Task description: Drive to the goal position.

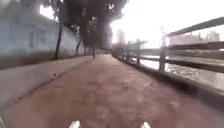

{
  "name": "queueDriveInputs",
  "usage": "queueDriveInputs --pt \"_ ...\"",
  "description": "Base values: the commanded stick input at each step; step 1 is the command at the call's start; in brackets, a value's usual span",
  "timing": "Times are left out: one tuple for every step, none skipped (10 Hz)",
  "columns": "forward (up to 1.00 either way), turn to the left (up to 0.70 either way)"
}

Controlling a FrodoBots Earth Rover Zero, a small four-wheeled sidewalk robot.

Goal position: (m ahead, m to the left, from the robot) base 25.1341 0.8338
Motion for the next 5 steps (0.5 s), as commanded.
queueDriveInputs --pt "0.70 0.00" --pt "0.70 0.00" --pt "0.70 0.00" --pt "0.70 0.00" --pt "0.70 0.00"
